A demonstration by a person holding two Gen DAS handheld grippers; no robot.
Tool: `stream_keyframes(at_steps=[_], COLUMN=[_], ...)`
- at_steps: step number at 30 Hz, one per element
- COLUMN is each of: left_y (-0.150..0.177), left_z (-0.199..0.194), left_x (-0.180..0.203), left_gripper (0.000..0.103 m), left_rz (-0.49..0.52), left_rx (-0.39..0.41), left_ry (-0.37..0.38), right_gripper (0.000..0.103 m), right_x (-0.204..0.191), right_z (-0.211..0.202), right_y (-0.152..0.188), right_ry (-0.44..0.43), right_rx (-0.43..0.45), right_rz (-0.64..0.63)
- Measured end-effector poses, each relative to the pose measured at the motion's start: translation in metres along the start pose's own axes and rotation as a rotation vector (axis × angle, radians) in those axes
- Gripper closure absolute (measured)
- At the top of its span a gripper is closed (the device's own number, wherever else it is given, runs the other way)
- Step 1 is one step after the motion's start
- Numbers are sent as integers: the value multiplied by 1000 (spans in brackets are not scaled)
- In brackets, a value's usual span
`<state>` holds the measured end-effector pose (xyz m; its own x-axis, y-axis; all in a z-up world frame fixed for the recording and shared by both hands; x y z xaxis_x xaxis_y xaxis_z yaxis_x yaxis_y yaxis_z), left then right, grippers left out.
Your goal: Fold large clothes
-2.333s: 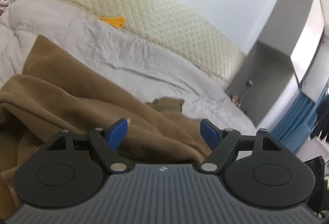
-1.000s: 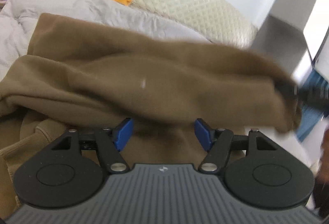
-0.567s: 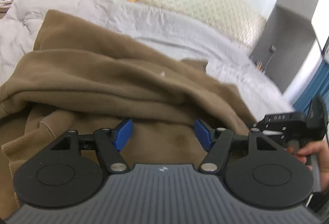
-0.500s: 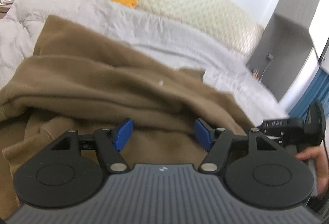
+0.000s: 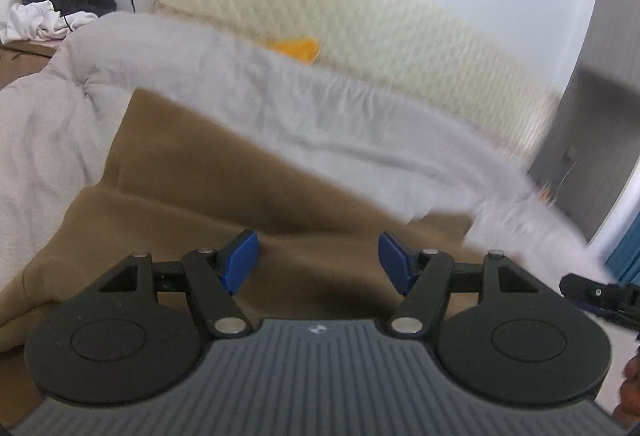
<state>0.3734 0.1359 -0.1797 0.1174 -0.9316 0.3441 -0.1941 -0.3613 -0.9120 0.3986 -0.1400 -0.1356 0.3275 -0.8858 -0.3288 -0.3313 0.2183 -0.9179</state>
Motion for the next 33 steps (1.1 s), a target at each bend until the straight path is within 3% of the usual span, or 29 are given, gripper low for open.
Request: stream_keyframes(at_steps=[6,9,20,27,33], left_y=[28,35,51,39,13], left_z=[26,36,78,54,-13], left_x=[3,0,-5,-7,-16], left_gripper=[32,32,28,25,21], left_rz=[135,140,163,94,24], left_rx=[-116,-144,-237,-170,-113], left_ry=[-41,-56,-106,-81,-91], right_gripper=[43,42,42,42,33], right_x=[-15,-26,-18,-18,-14], right_z=[38,45,66,49,0], right_y=[46,65,82,70,40], right_ry=[0,9,30,13,9], right_rx=[-173,-185,-222,-177,-180], right_rz=[-136,-242,-222,-177,-28])
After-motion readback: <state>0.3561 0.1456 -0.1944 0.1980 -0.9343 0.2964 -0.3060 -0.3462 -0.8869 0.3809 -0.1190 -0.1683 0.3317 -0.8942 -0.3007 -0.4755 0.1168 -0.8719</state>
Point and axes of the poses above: each gripper's, at about its wrist camera, not at the fingertips, and z roughly the way its jaws point, x to its right, y to its underside, the point moved 4 cm from there along z, roughly the way its jaws point, and after that the axes turned 15 degrees about x, right-handed, at the moved point
